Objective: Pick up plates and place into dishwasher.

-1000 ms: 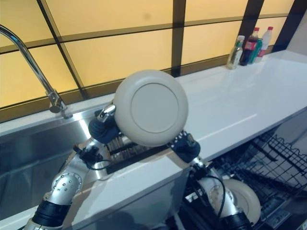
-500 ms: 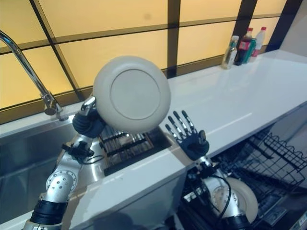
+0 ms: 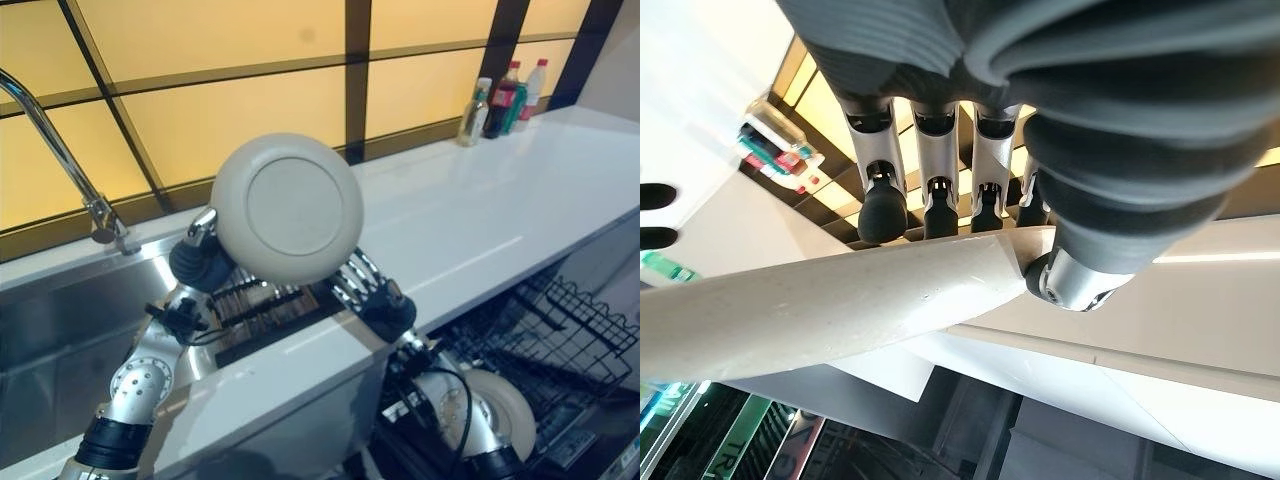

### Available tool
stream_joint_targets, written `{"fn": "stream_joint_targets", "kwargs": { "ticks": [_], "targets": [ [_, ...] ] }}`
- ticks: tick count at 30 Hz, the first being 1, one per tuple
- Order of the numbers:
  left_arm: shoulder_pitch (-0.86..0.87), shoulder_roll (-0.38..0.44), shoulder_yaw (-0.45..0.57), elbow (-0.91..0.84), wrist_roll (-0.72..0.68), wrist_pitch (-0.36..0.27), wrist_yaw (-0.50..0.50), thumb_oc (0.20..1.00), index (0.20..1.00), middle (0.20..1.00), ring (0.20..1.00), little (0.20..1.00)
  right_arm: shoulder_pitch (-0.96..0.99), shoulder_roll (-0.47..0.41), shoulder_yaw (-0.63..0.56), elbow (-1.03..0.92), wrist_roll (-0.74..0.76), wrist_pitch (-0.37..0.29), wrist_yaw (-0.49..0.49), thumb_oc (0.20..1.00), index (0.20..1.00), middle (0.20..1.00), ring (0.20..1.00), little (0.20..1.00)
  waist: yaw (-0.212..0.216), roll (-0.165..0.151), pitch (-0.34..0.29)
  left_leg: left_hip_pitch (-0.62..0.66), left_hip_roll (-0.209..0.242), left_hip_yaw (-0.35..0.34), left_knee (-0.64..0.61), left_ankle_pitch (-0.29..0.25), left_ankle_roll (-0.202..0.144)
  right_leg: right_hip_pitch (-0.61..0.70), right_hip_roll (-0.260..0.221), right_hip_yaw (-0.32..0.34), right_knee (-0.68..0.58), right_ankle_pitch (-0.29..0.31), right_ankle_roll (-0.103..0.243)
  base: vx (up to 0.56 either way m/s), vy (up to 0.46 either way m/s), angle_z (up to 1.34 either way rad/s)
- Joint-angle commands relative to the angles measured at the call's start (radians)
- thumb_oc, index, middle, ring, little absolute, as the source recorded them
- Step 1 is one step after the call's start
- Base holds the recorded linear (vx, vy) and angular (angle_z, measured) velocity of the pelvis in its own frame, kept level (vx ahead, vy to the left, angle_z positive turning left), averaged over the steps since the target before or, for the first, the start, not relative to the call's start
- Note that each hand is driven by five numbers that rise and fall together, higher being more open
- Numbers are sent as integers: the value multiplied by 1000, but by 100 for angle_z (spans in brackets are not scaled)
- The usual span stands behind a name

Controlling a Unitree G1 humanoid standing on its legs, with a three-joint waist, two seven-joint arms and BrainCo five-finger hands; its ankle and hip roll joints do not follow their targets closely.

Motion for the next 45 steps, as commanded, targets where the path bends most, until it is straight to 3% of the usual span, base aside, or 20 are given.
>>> {"fn": "stream_joint_targets", "kwargs": {
  "ticks": [1,18,19,21,22,32,45],
  "targets": [
    [-90,5,-6,5,-39,-40,-24,200,200,200,200,200,-88,33,10,-87,17,-5,-35,1000,1000,1000,1000,1000,2,-34,-5,-109,-64,-19,124,-48,76,32,-39,-46,49,-42,59,0,0,0],
    [-95,-9,-53,100,74,-23,4,200,200,200,200,200,-165,44,38,-134,85,-27,18,1000,1000,1000,1000,1000,16,-37,-6,-115,-66,-25,138,-54,80,33,-46,-52,57,-45,61,0,0,0],
    [-95,-9,-54,112,101,-27,9,200,200,200,200,200,-170,42,36,-140,85,-27,24,815,815,815,815,815,15,-37,-6,-116,-66,-23,138,-54,80,32,-45,-51,58,-45,61,0,0,0],
    [-95,-8,-54,127,124,-28,15,200,200,200,200,200,-174,42,32,-151,79,-30,29,235,235,235,235,235,14,-37,-5,-116,-65,-22,138,-54,80,30,-44,-49,59,-45,60,0,0,0],
    [-95,-8,-53,139,135,-30,16,200,200,200,200,200,-177,41,30,-151,75,-33,37,200,200,200,200,200,13,-37,-5,-116,-64,-20,139,-54,80,29,-43,-48,59,-45,60,0,0,0],
    [-95,-15,-44,176,148,-36,14,200,200,200,200,200,-176,29,5,-163,26,-58,32,200,200,200,200,200,6,-37,-6,-116,-59,-16,137,-51,77,30,-39,-43,55,-42,57,0,0,0],
    [-91,-3,-47,136,198,-61,40,200,200,200,200,200,-148,17,-26,-143,-29,-109,-66,200,200,200,200,200,-6,-34,1,-112,-54,-4,133,-49,75,29,-38,-36,51,-37,59,0,0,0]
  ]
}}
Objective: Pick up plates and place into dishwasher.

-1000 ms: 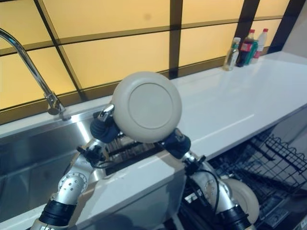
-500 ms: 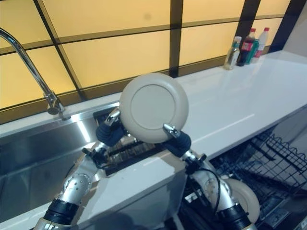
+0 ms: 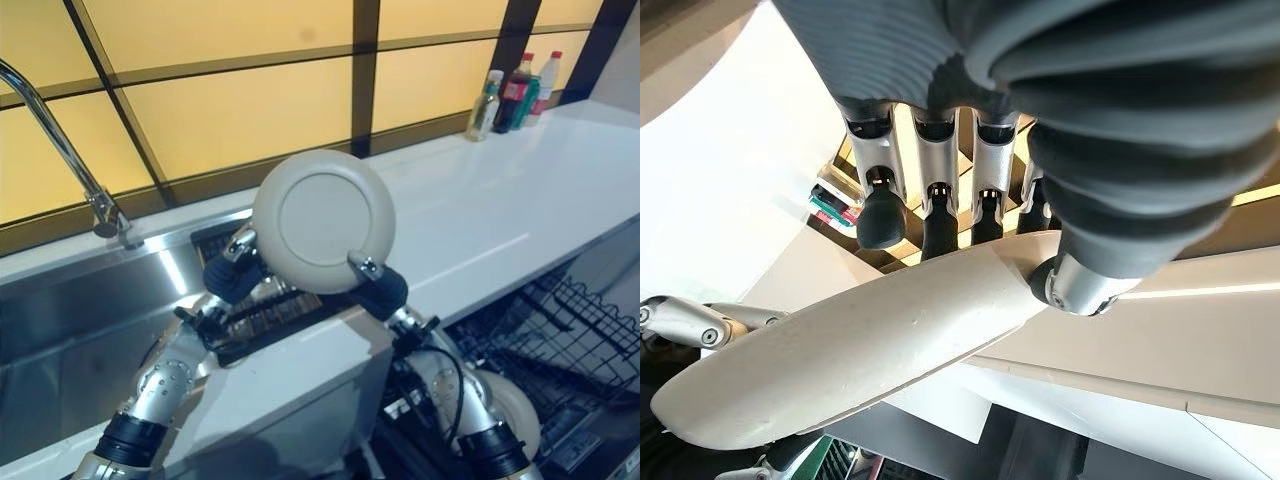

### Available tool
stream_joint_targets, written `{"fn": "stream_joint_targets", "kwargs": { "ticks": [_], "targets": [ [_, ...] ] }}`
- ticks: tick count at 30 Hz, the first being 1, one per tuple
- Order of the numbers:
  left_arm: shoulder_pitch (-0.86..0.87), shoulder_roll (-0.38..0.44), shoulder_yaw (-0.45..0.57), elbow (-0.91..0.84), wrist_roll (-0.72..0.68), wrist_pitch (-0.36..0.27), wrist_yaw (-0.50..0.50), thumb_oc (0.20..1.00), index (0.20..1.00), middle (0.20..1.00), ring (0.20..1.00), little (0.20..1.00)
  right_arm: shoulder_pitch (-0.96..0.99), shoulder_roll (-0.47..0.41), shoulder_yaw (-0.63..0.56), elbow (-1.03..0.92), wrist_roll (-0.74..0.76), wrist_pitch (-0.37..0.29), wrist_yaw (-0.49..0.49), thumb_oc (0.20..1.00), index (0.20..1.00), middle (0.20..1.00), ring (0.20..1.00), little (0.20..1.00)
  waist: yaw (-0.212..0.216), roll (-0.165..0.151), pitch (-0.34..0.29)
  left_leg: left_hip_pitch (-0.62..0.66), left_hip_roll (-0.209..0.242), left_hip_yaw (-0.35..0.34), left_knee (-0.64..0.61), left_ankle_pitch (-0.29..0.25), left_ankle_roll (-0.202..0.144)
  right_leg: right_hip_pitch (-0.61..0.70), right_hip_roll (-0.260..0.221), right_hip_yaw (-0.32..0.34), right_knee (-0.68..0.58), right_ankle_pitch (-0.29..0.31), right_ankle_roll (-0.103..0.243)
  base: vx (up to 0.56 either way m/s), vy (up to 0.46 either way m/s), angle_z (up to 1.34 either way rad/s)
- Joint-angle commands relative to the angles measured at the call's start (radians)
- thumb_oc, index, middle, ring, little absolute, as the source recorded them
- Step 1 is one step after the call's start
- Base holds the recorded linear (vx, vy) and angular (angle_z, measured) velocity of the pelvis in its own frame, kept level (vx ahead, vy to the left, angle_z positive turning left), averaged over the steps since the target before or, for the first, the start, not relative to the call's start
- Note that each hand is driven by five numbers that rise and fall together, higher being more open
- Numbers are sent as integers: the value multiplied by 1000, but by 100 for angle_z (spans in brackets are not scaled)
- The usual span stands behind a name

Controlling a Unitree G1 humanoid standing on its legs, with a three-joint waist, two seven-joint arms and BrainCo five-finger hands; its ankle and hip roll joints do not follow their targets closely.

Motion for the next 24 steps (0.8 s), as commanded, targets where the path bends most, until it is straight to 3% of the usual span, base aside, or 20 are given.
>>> {"fn": "stream_joint_targets", "kwargs": {
  "ticks": [1,8,16,24],
  "targets": [
    [-72,32,14,10,53,-74,41,1000,1000,1000,1000,1000,-41,37,-60,-104,8,-83,-20,200,200,200,200,200,-25,-36,-19,-111,-56,-6,133,-50,80,27,-43,-35,55,-36,60,0,0,0],
    [-47,28,43,-80,54,-95,69,1000,1000,1000,1000,1000,7,44,-105,-79,-23,-122,-44,200,200,200,200,200,-29,-38,-17,-114,-63,4,145,-55,81,26,-41,-23,43,-22,64,-34,3,-2],
    [-26,27,64,-106,123,-116,195,1000,1000,1000,1000,1000,-12,18,-105,-30,-108,-171,-66,200,200,200,200,200,-12,-36,-2,-125,-82,-56,159,-61,93,12,-40,3,58,-18,63,-98,26,-9],
    [8,11,74,-99,156,-130,200,1000,1000,1000,1000,1000,6,35,-103,12,-121,-171,-82,200,200,200,200,200,-6,-36,25,-114,-91,-60,121,-47,101,-55,-77,-13,137,60,102,-125,63,0]
  ]
}}
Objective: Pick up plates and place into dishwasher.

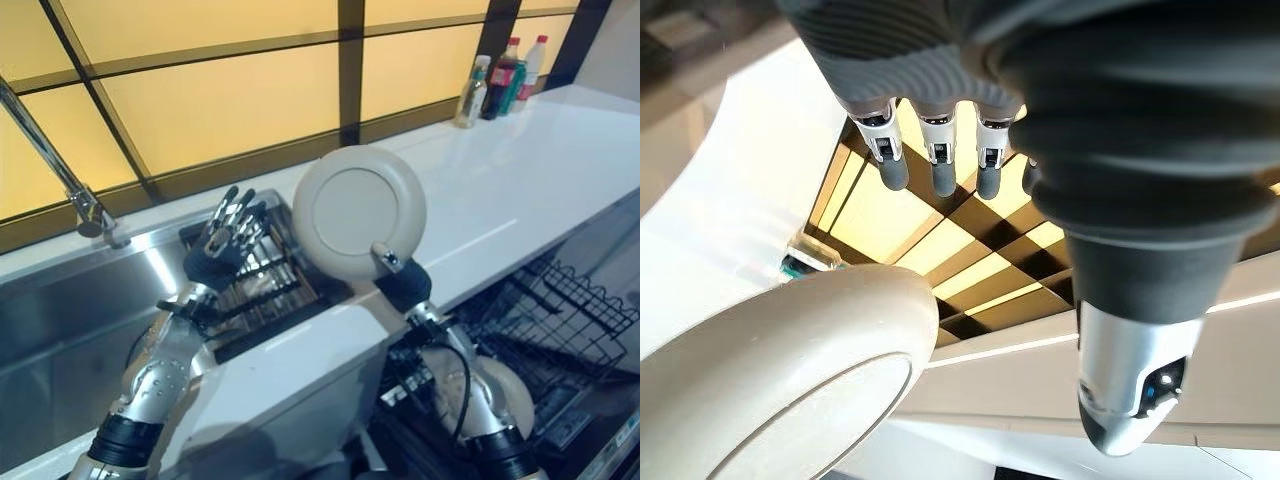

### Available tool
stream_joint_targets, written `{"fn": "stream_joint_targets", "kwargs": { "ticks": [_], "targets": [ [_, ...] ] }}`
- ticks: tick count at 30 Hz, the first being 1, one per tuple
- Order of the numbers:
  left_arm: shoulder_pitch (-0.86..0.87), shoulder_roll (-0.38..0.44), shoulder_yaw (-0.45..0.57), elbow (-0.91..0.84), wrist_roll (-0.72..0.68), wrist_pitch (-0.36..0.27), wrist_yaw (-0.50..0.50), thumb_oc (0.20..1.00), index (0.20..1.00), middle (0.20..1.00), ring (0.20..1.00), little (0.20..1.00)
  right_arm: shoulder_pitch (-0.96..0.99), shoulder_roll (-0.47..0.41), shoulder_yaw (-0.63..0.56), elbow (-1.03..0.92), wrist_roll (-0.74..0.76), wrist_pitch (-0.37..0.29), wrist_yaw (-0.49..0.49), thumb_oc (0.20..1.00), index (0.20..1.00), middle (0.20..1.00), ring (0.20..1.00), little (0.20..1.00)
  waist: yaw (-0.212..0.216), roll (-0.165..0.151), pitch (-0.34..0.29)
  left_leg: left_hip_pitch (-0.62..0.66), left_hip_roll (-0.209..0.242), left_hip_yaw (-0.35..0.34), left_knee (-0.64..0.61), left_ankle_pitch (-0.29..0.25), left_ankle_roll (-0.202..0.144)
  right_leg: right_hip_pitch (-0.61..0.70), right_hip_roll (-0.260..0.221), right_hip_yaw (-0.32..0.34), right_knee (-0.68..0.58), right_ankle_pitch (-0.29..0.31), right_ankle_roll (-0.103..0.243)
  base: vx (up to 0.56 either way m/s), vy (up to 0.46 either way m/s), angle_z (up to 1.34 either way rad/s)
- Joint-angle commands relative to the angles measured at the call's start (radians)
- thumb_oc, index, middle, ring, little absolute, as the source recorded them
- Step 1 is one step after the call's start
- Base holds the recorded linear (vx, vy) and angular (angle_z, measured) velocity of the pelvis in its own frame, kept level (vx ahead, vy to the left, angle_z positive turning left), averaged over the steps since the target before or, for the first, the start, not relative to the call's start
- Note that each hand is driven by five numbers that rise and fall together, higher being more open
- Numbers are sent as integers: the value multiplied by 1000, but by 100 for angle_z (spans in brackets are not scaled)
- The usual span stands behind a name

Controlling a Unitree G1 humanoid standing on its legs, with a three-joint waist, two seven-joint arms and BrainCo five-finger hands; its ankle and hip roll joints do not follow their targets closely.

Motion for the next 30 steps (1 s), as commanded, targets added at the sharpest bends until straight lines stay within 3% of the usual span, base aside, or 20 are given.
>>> {"fn": "stream_joint_targets", "kwargs": {
  "ticks": [1,5,8,11,12,17,22,23,26,30],
  "targets": [
    [6,14,40,-18,34,-55,-15,1000,1000,1000,1000,1000,-22,41,-35,-20,11,-59,11,200,200,200,200,200,15,-19,-11,-120,-46,-58,108,-32,76,-58,-62,-75,177,33,77,-169,35,2],
    [-2,18,41,-16,10,-25,-28,1000,1000,1000,1000,1000,-36,39,-30,12,22,-83,18,200,200,200,200,200,53,-11,3,-147,-22,-34,91,1,82,-67,-80,-169,411,8,63,-173,28,-25],
    [-2,16,34,-13,19,-12,-47,1000,1000,1000,1000,1000,-36,42,-35,13,24,-107,7,200,200,200,200,200,90,-30,1,-199,-23,-34,107,18,80,-6,-110,-204,450,-2,65,-143,-59,-7],
    [-4,16,31,-10,22,-10,-51,1000,1000,1000,1000,1000,-36,46,-35,19,22,-115,11,200,200,200,200,200,99,-39,-2,-212,-26,-32,112,20,80,22,-122,-215,443,-1,68,-63,-81,-10],
    [-5,18,29,-6,22,-1,-52,1000,1000,1000,1000,1000,-32,54,-33,24,3,-127,2,200,200,200,200,200,125,-67,-19,-237,-35,-9,126,21,81,110,-165,-256,356,4,81,-111,-214,-36],
    [-14,19,22,19,26,-17,-32,1000,1000,1000,1000,1000,-35,58,-30,47,-12,-135,-11,200,200,200,200,200,123,-74,-26,-241,-4,31,122,33,50,141,-151,-291,193,-81,78,-57,-170,-79],
    [-17,-7,18,42,32,-24,-37,1000,1000,1000,1000,1000,-39,46,-49,48,-87,-184,-86,200,200,200,200,200,102,-79,-17,-267,35,60,176,29,30,137,-113,-282,154,-137,55,-29,-134,-42],
    [-10,-13,16,40,34,-31,-33,1000,1000,1000,1000,1000,-41,37,-55,51,-152,-209,-112,200,200,200,200,200,103,-83,-11,-284,37,33,217,17,24,133,-109,-265,142,-143,42,-13,-113,-34],
    [26,-25,40,20,50,-53,-21,1000,1000,1000,1000,1000,-81,11,-54,82,-199,-191,-144,200,200,200,200,200,127,-86,6,-291,12,-122,286,-26,16,126,-102,-180,111,-146,16,14,-52,-38],
    [96,-14,90,-15,32,-32,-79,1000,1000,1000,1000,1000,-42,-22,-96,44,-219,-188,-151,200,200,200,200,200,118,-70,2,-255,11,-128,235,-19,25,93,-96,-143,125,-119,24,35,42,-86]
  ]
}}
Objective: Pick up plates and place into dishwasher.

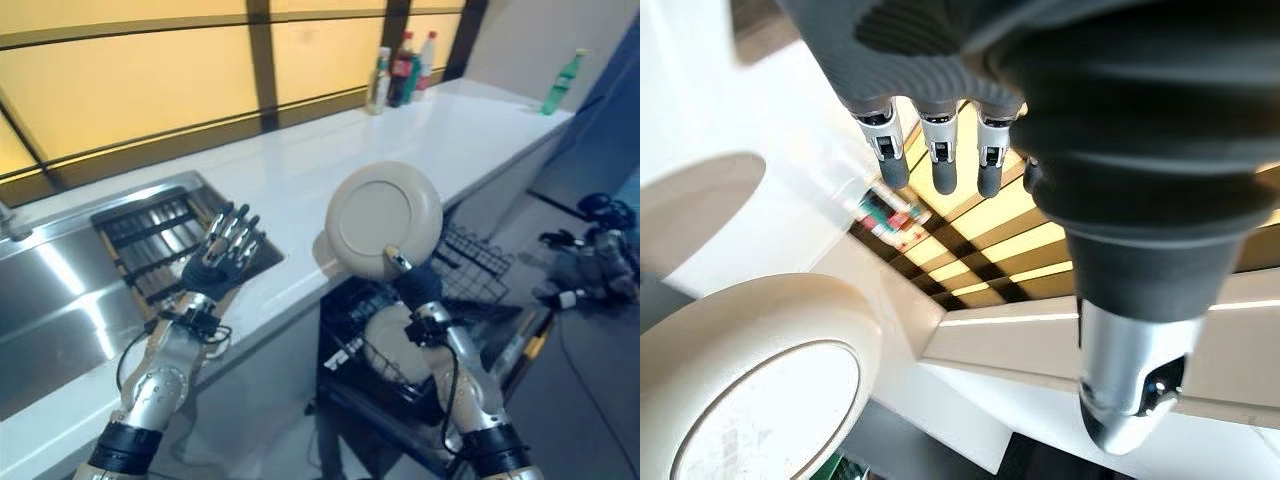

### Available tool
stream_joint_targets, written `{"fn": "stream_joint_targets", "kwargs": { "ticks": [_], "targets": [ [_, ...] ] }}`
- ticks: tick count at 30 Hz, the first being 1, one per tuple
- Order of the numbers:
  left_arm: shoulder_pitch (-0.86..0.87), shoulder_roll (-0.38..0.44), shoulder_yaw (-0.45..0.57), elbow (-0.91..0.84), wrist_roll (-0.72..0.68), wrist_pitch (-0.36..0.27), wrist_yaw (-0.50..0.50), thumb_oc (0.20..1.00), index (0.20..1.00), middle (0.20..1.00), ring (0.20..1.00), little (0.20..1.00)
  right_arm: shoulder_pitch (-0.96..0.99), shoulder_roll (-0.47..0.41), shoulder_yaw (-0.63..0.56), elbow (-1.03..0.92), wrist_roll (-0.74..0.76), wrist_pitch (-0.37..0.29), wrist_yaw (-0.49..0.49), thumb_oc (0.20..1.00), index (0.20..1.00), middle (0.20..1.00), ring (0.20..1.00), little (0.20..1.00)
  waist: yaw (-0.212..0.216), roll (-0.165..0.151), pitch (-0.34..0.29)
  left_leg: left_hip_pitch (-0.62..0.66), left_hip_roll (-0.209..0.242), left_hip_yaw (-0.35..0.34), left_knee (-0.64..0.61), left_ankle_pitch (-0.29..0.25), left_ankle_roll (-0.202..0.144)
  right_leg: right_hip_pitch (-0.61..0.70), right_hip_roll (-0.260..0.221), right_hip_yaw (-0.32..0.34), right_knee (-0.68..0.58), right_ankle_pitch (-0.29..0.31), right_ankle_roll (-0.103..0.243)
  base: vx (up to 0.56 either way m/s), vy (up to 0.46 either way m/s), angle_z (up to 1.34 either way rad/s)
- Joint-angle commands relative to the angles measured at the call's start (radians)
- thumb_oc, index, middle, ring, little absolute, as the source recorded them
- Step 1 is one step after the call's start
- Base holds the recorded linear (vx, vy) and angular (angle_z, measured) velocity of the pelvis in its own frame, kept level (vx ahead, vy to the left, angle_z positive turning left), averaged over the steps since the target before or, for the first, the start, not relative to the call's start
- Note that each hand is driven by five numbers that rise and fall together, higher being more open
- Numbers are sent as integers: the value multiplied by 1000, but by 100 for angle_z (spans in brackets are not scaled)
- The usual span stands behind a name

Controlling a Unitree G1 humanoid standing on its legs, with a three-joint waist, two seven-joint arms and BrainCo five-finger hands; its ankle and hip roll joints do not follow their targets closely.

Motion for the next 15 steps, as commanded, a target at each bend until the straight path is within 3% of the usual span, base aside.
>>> {"fn": "stream_joint_targets", "kwargs": {
  "ticks": [1,7,11,14,15],
  "targets": [
    [24,16,58,-59,17,-31,-64,1000,1000,1000,1000,1000,-13,-4,-86,-76,-17,-70,5,200,200,200,200,200,-14,-18,-10,-51,-40,33,-18,44,46,81,-52,-55,-25,57,32,0,53,-71],
    [-1,23,32,-27,-20,11,-60,1000,1000,1000,1000,1000,-46,-20,-112,-14,-67,-98,-42,200,200,200,200,200,-28,-8,-15,-3,-52,22,-78,42,60,54,-75,-52,-13,91,57,-2,65,-28],
    [6,23,23,-22,19,31,-59,1000,1000,1000,1000,1000,-64,-40,-144,51,-89,-88,-51,200,200,200,200,200,-20,-6,-10,12,-59,52,-75,22,75,2,-111,-108,78,121,60,-3,14,-5],
    [25,32,49,-19,5,40,-65,1000,1000,1000,1000,1000,-55,-42,-174,86,-28,-60,-56,200,200,200,200,200,-13,-10,-12,20,-46,76,-68,10,56,11,-156,-137,-52,132,58,59,-139,-13],
    [36,35,59,-25,12,34,-75,1000,1000,1000,1000,1000,-56,-25,-183,110,0,-64,-73,200,200,200,200,200,-13,-15,-6,24,-37,84,-62,2,49,0,-163,-128,-55,181,72,57,-210,-20]
  ]
}}
